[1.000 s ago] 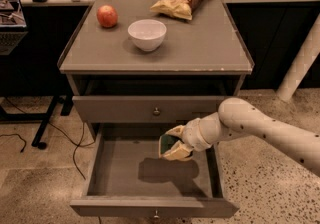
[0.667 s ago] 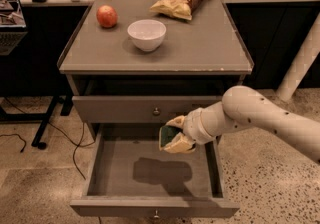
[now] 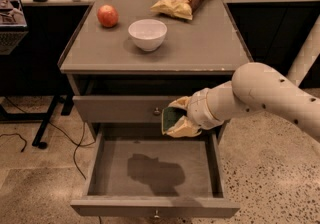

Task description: Pick sponge from middle drawer and place on counter

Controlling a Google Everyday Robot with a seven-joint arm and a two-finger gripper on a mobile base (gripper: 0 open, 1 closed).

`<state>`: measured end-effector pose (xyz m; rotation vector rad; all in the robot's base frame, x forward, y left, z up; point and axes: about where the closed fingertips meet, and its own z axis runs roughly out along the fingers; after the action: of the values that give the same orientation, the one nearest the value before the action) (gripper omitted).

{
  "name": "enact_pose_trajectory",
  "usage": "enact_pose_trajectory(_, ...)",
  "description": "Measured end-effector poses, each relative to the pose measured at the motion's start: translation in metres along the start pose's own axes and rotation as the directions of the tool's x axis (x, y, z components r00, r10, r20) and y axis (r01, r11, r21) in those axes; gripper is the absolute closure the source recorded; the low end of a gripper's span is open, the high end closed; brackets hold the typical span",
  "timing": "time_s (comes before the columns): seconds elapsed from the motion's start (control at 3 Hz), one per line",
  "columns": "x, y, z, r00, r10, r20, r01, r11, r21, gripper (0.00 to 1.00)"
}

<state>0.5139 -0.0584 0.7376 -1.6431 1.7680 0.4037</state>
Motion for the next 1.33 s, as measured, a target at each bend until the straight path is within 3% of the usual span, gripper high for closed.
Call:
enact_pose_trajectory(0.33, 0.0, 0.0, 0.0, 1.0, 0.0, 0.0, 0.0, 1.0, 0.0, 1.0)
enact_pose_trajectory(0.67, -0.02, 0.0, -0.018, 0.999, -0.041, -0.006, 0.041, 0.999, 0.018, 1.0)
enact_pose_trajectory(1.0, -0.062, -0.003, -0.058, 0.991, -0.13, -0.017, 0.131, 0.9896, 0.061, 1.0)
enact_pose_trajectory(1.33, -0.106, -0.024, -0.099, 0.979, -0.195, -0.053, 0.2, 0.972, 0.123, 1.0)
